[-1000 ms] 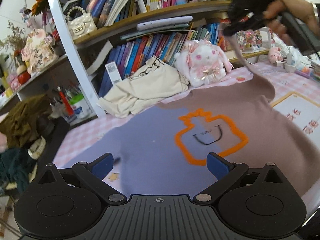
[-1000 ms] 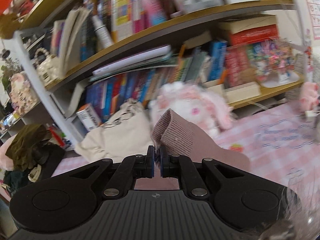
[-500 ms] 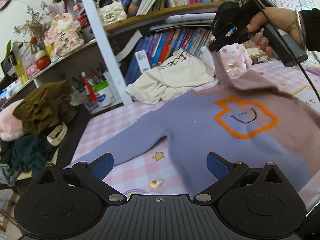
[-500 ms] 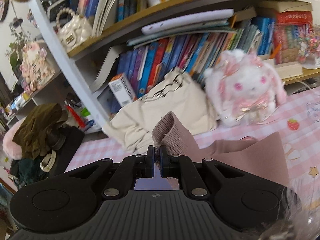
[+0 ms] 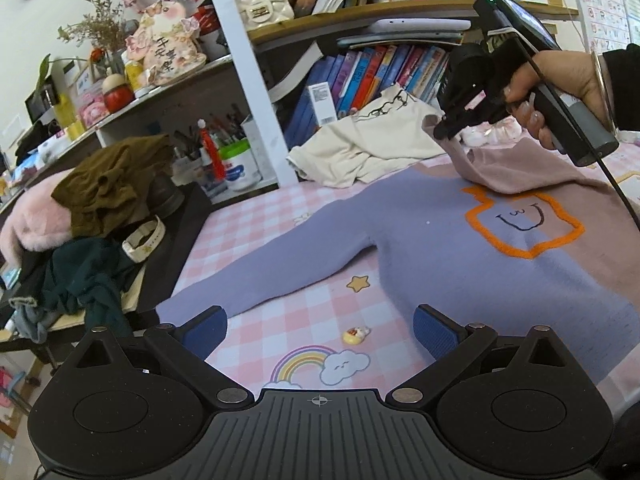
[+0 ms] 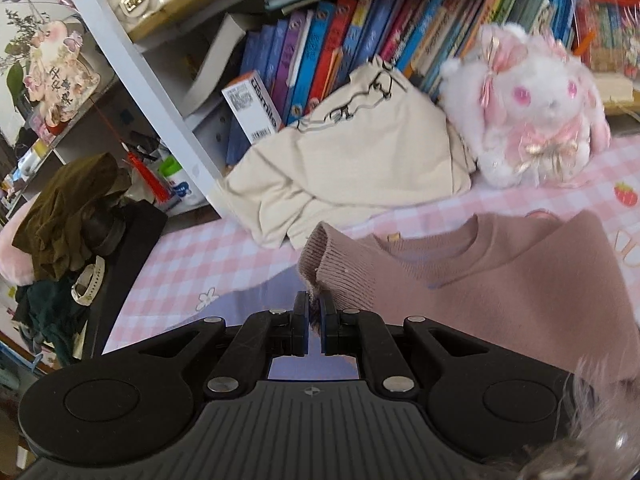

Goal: Fold clothes
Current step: 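Lift the mauve sleeve with the right tool and lay it across the chest, then open the right tool, release the sleeve and raise it away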

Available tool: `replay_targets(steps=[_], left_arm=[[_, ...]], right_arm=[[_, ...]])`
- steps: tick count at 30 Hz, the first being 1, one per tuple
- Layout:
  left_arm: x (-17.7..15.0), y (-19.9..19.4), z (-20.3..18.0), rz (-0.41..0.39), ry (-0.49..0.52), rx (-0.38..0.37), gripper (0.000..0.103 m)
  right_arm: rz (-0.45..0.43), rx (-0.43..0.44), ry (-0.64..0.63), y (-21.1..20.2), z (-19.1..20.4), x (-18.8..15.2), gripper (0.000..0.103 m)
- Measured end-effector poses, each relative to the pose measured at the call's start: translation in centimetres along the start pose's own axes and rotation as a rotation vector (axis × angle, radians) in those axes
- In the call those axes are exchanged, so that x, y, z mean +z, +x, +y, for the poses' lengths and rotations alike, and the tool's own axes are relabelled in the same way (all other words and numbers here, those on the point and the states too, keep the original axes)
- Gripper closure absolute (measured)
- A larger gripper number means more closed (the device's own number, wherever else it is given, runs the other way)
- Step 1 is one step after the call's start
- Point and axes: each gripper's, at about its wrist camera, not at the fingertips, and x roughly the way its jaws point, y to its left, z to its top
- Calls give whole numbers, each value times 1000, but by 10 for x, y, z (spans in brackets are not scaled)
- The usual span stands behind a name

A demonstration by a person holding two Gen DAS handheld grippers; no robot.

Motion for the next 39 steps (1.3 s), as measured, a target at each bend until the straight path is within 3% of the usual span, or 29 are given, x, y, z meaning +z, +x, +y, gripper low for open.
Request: replay_targets(steps=[3,6,7,13,18,23,25,30,35,39], left_arm=[[-1,0,3,3,-6,5,2],[-1,1,3,3,-8,6,2],[-2,2,3,2,-8,6,2],[-1,6,1,-2,-3,-17,2],[-1,14,-1,3,-6,-33,2],[2,20,-2,1,-9,-49,2],[3,22,-3,-1,-4,-57,2],[5,29,-5,6,-8,-72,2],[6,37,1,19,-70,-112,2],[6,46,6,48,-111,-113,2]], right_arm=[[22,15,4,4,1,-2,95],[30,45,18,3,1,-4,84],[27,51,17,2,2,-5,76],[35,42,-24,-7,4,-14,74],[46,13,-93,-13,8,-32,53],[32,-24,-150,-25,13,-52,25],[24,-49,-167,-32,14,-60,20],[-12,-141,-250,-51,15,-86,9],[-8,-222,-449,-66,17,-123,7],[15,-235,-407,-81,2,-142,6]])
